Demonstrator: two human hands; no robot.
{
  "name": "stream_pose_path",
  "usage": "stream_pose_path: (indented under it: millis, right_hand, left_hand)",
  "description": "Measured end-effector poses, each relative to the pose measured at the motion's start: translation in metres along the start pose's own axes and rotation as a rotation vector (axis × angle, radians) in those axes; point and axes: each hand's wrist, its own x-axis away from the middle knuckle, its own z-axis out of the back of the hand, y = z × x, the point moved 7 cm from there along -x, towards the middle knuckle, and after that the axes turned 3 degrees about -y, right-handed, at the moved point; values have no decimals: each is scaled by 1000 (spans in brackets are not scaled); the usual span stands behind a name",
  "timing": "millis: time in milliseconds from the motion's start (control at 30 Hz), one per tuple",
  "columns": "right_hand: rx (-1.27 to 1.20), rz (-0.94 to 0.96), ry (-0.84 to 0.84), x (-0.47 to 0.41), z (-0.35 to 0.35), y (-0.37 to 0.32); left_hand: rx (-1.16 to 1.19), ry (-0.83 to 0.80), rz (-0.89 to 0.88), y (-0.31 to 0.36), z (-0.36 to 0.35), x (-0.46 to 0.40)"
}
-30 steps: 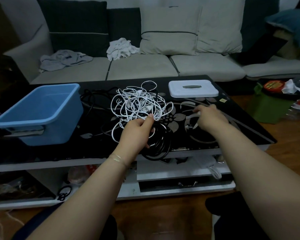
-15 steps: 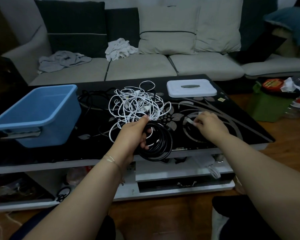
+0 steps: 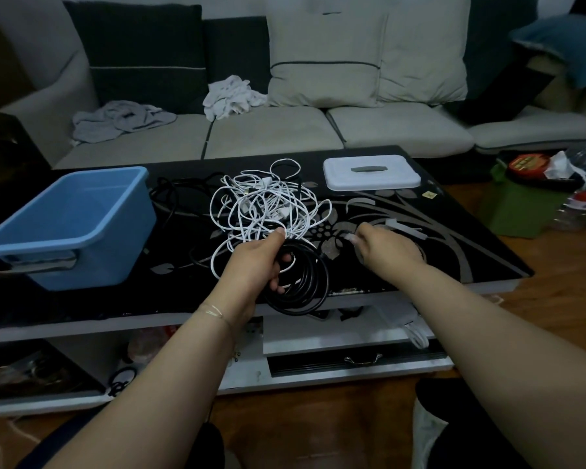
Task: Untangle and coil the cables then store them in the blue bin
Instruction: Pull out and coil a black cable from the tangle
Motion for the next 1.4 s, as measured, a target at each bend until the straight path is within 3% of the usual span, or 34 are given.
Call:
stream_pose_path:
  millis: [134, 501, 735, 968, 1169, 1302, 1402]
  right_hand:
    - [-43, -65, 51, -1, 5, 3]
    - [-383, -292, -5, -8, 16, 30]
    - [-299, -277, -101, -7, 4, 30]
    - [-341, -281, 112, -7, 21, 39]
    - [-347, -314, 165, -3, 25, 39]
    - [-611, -191, 229, 4, 54, 1]
    - [-1137, -105, -43, 26, 54, -57]
  left_hand:
    - [-8, 25, 5, -2, 4, -3]
    - [-20, 69, -11, -4, 7, -8]
    - [-18, 71, -16, -7, 6, -8]
    - [-15, 81, -23, -7, 7, -10]
    - [-21, 74, -24, -9, 5, -10]
    - [-35, 84, -41, -8, 5, -10]
    - [-39, 105, -48, -7, 4, -11]
